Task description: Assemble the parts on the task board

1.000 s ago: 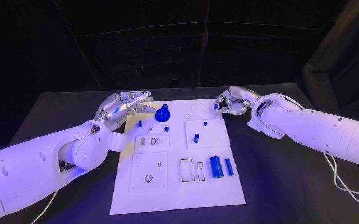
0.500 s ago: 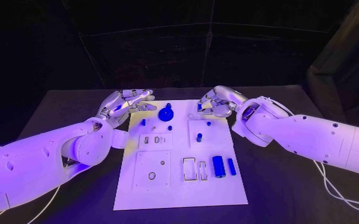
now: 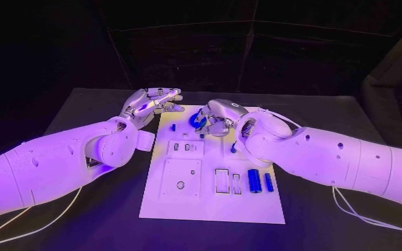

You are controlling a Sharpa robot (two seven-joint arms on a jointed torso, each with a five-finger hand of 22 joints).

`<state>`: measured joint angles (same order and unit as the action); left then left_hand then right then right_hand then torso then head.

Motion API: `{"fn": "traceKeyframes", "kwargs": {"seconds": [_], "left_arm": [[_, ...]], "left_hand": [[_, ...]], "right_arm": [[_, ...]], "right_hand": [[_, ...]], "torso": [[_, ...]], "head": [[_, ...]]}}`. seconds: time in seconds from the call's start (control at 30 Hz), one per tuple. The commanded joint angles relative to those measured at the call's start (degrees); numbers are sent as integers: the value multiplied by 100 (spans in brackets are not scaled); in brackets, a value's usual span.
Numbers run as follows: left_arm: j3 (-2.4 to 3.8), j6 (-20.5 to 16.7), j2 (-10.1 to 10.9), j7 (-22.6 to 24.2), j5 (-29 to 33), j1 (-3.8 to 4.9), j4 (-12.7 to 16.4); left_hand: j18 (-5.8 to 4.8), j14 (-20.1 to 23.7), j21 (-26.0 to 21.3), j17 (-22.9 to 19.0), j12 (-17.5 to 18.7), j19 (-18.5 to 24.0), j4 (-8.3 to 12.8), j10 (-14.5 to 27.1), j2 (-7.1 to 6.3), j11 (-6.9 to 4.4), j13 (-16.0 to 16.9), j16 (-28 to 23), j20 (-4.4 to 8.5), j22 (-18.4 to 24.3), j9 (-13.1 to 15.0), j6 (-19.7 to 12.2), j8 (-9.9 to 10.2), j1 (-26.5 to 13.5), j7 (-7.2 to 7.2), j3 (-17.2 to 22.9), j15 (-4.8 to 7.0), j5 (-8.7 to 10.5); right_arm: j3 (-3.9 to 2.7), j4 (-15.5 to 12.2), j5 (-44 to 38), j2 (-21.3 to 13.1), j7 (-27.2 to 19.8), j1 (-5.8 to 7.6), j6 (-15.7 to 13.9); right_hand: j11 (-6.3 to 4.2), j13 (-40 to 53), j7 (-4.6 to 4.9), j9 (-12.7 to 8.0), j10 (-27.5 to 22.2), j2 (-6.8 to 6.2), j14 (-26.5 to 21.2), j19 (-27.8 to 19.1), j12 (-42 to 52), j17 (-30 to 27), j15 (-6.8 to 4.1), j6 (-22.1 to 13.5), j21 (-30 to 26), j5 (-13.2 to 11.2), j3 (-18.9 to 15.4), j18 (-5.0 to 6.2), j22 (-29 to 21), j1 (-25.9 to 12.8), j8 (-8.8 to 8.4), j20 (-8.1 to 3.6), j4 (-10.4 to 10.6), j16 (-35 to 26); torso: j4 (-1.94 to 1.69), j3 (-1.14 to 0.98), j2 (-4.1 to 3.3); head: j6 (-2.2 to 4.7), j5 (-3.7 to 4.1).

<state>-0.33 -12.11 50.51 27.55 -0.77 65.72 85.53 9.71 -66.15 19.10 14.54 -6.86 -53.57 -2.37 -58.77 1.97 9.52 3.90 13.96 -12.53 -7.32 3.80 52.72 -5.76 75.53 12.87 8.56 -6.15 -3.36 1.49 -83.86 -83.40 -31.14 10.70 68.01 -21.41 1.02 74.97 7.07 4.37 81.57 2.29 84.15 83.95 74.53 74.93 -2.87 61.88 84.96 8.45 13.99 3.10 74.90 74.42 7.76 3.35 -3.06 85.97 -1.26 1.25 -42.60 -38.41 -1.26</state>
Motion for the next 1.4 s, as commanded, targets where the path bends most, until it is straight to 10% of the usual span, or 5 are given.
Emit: {"fn": "traceKeyframes", "kwargs": {"seconds": [0.03,0.4,1.4], "left_arm": [[3,49,-11,8,17,18,-9],[4,24,-28,16,26,38,-12],[3,58,-57,9,26,40,-57]], "left_hand": [[78,-3,-35,6,26,-27,23,-16,18,17,-6,-29,-7,6,-7,6,21,-26,36,26,-6,-4],[78,-5,-37,10,25,-28,28,-23,19,15,-5,-33,-7,8,-6,12,20,-29,34,33,-5,-5],[78,-5,-37,10,25,-28,28,-23,19,15,-5,-33,-7,8,-6,12,20,-29,34,33,-5,-5]], "right_arm": [[14,15,-503,77,217,-29,319],[40,90,-676,282,272,-209,538],[47,97,-882,227,449,-281,1167]], "right_hand": [[-10,68,-135,69,-24,-9,426,48,-20,732,-27,148,-18,37,109,-37,140,-58,68,-36,70,14],[-4,61,-128,64,-31,-19,424,40,-32,722,-23,132,-27,42,121,-33,120,-95,56,-34,80,8],[41,-64,-72,31,-141,-186,403,-12,-199,636,11,12,-88,92,130,-10,-5,-281,-30,-7,103,-44]], "torso": [[-26,8,12],[-26,4,8],[-27,0,7]], "head": [[-31,-60],[-68,-202],[-123,-177]]}}
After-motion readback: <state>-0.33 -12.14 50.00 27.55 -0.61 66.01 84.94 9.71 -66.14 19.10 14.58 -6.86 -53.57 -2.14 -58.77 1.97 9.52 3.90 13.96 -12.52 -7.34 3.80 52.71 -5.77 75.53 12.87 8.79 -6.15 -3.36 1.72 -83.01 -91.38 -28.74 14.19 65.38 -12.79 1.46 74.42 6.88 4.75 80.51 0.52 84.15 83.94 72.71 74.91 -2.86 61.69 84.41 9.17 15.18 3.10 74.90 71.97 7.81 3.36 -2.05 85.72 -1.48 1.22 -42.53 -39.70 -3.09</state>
